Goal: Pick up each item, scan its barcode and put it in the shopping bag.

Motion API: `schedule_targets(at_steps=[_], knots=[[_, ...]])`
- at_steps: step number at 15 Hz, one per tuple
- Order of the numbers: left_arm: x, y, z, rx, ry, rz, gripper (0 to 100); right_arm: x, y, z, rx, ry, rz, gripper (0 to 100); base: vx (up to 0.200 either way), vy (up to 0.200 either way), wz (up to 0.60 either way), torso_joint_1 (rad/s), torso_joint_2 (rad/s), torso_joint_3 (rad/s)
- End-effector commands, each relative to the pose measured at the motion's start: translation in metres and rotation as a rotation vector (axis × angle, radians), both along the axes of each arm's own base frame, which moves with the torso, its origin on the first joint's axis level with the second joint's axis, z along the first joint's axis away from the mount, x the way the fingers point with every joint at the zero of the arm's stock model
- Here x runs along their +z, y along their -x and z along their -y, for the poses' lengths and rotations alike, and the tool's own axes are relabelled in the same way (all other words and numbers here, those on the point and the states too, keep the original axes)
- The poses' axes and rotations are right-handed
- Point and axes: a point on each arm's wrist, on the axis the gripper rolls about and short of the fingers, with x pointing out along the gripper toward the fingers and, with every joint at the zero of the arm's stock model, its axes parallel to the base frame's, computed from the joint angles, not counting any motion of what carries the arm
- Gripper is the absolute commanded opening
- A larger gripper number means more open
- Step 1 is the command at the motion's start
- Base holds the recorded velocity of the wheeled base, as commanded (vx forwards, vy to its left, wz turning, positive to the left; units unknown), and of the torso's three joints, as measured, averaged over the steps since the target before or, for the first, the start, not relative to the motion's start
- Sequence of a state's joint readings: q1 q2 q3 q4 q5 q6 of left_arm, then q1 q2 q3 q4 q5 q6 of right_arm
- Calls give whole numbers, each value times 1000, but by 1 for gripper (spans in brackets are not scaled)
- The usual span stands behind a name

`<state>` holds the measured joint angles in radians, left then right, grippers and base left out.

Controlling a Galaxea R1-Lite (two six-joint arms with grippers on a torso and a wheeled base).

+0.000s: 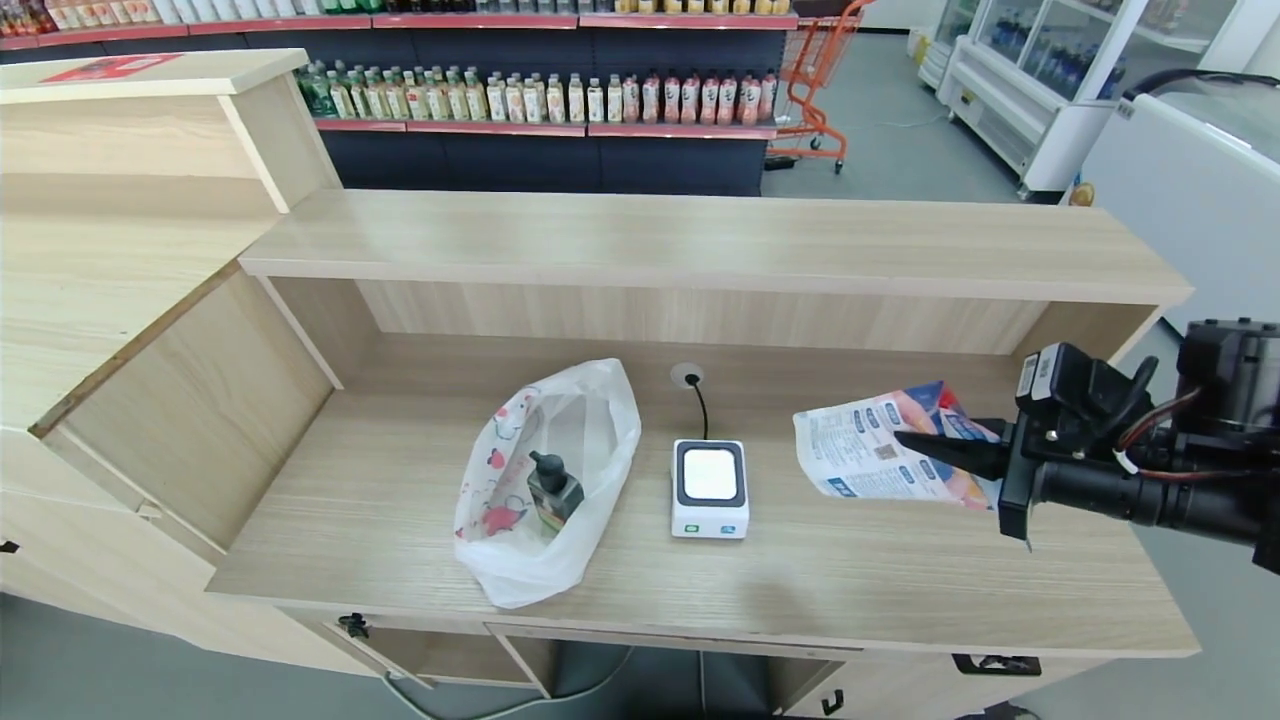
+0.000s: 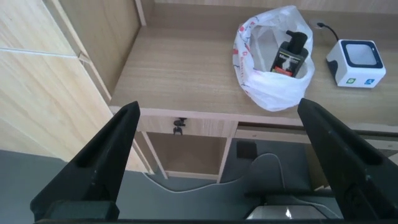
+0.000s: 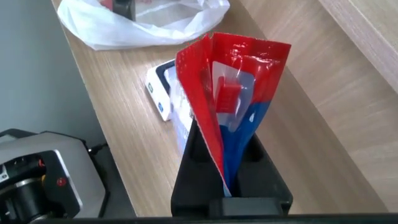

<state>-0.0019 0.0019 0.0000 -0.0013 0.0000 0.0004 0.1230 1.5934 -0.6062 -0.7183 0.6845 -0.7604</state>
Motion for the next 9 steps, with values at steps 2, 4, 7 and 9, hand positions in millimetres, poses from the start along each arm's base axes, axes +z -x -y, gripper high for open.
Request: schedule_targets(at_steps=[2,4,7,9], knots=[[0,0,0,0,-1,-1,100,-25,-14,3,15,-6,-32,0,200,0,0,-10,-2,5],[0,0,0,0,0,-1,100,-34,-12,3,16,-7,-41,0,100,0,0,-1,-4,1],[0,0,0,0,0,-1,100,-37,-15,2,26,-11,-38,0,0,0,0,0,0,0],[0,0,0,0,0,-1,100,-39,-14,0,67,-40,-39,0,0,0,0,0,0,0]])
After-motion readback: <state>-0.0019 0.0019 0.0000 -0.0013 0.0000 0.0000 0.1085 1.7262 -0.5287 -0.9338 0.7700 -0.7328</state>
